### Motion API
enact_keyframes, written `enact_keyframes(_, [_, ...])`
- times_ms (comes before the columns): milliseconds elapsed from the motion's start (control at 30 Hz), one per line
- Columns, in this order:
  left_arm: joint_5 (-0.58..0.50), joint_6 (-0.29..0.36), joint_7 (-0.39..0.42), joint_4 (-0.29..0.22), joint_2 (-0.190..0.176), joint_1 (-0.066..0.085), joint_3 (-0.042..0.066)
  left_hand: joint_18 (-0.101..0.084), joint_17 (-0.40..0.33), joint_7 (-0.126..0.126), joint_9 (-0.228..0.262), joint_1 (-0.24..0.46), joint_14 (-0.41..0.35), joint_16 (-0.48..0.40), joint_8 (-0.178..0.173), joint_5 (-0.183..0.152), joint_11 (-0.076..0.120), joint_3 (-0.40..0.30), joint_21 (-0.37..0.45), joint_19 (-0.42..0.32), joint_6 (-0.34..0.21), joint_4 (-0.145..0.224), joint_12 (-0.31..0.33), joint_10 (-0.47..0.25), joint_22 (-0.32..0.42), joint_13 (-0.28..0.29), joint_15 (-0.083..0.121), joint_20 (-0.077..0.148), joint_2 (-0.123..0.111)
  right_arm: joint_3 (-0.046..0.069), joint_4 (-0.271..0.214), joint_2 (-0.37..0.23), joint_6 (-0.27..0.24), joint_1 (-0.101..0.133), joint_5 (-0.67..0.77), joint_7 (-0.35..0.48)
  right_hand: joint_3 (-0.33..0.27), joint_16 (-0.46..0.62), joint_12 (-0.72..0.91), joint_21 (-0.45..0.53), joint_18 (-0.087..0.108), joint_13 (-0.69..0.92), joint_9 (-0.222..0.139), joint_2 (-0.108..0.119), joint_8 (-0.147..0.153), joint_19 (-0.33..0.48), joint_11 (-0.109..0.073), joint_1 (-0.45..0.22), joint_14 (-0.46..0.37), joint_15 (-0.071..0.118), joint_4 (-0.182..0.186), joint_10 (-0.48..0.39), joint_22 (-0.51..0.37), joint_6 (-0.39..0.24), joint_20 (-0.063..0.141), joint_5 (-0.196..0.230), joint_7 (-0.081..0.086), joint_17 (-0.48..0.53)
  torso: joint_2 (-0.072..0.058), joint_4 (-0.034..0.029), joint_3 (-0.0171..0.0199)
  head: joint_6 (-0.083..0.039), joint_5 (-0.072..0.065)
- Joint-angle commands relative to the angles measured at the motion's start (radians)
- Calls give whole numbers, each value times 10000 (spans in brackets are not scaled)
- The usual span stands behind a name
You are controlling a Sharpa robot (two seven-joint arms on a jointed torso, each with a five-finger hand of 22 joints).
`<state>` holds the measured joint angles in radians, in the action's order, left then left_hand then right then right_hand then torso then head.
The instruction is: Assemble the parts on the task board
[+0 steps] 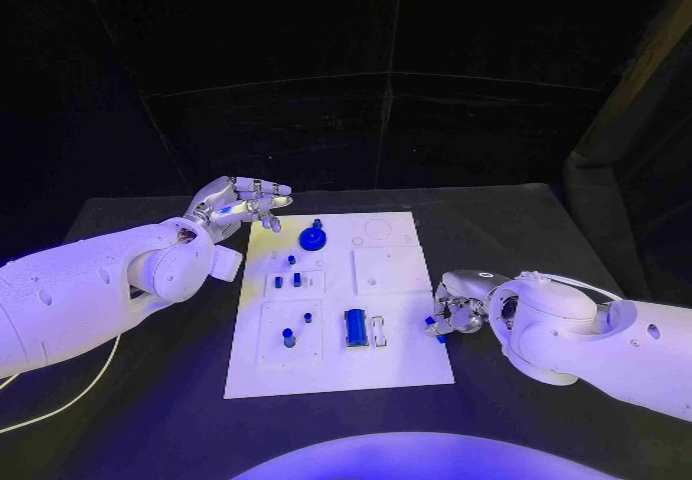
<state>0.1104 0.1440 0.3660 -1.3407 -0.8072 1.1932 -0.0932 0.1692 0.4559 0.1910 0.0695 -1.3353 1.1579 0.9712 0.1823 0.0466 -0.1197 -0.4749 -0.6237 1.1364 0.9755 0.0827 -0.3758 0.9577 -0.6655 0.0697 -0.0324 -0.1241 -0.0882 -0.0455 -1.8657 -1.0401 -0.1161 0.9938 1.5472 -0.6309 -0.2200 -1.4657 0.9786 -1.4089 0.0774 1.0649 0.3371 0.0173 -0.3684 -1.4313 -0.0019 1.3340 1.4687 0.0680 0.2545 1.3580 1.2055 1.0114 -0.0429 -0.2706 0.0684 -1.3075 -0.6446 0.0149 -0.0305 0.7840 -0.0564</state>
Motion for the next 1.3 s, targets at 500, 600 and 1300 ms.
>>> enact_keyframes(500, [-27,-119,57,-24,-26,10,1,138,-11,3,8,-16,-48,-21,44,58,-26,38,37,-56,7,-1,-56,-19,11,-13,13,-32,93,-29,98,345,539,-125,1198,-208,800,12,-265,-15,-91,-38,129,-591,195,-20,-155,1927,613,152,-1097,-103,61,126,151,138,-48,-462,4,-9,-9,-30,57])
enact_keyframes(600, [-27,-116,56,-29,-33,10,0,138,-11,3,8,-16,-48,-21,44,58,-26,38,37,-56,7,-1,-56,-19,11,-13,13,-32,93,-29,66,346,381,-128,1246,-234,995,15,-318,-16,-95,-57,115,-597,279,-25,-148,1927,613,147,-1073,-117,70,138,154,-270,-42,-463,5,-3,-8,-28,72])
enact_keyframes(1300, [-27,-128,35,-52,-48,10,-2,141,-33,-12,13,-23,-53,-15,77,58,-15,46,47,-56,28,8,-77,-20,20,-15,20,-29,104,-22,-530,331,-1728,-125,-155,-24,2241,-16,-226,-44,-106,134,37,504,791,-69,-116,831,636,123,131,62,166,291,134,-2214,-1,-571,-7,-17,-6,-33,152])
